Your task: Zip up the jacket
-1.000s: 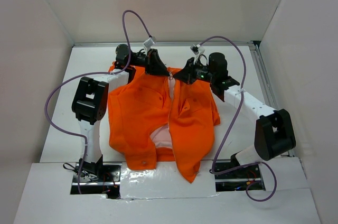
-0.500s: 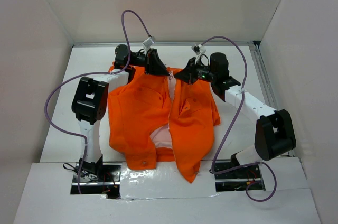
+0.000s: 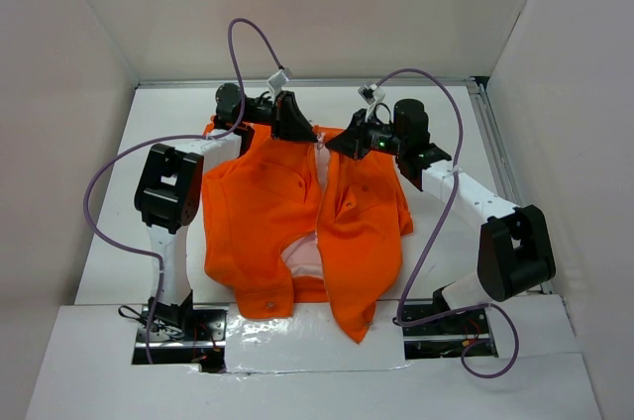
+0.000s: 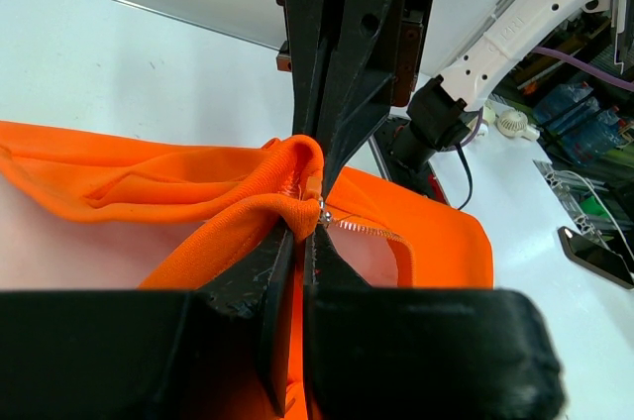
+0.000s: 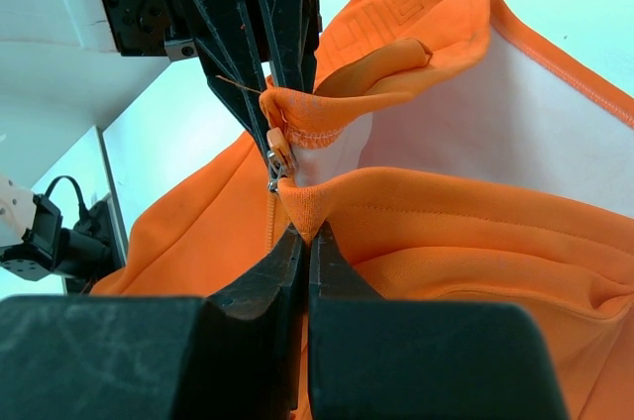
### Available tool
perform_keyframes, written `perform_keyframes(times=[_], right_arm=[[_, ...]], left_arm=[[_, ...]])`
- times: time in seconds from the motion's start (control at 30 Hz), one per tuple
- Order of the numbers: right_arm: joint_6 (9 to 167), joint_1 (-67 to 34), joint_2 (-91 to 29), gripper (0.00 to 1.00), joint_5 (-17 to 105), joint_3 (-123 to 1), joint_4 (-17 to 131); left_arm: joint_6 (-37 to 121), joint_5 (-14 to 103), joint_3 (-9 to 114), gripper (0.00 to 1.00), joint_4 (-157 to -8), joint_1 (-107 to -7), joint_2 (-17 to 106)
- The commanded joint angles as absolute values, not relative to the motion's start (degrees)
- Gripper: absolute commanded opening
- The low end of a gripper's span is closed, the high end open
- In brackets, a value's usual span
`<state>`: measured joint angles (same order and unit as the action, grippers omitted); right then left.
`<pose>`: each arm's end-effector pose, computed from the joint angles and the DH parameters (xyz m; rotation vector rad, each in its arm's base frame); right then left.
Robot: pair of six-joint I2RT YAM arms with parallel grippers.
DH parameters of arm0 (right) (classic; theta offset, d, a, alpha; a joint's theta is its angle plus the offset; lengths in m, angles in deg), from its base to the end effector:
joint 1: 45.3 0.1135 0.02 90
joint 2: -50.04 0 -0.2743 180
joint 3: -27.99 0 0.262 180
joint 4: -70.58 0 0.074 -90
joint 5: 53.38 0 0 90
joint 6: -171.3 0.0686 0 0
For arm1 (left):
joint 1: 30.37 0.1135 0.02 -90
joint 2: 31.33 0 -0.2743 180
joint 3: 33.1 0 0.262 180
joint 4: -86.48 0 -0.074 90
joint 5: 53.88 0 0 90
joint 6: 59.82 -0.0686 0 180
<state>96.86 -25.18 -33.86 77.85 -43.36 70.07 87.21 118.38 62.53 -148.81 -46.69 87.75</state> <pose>0.3309 0.1694 0.3009 -0.6078 1.7731 1.0803 0.4266 -0.1957 0.2929 1.0729 1.4159 -1.6932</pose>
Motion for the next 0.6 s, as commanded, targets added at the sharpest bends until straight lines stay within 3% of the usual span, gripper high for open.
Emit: perform_keyframes(times=[0.0,0.57], right_arm=[[96.60,-24.73,-33.37,0.00,78.72,-46.24,72.38],[96.07,-23.77,-35.39,0.00,77.31,-48.97,70.44]], left_arm=[[86.51,118.12,63.55,0.00,-153.49,-46.54,86.35],[88.10,118.12,64.78,0.00,-156.30,-46.98,87.76]])
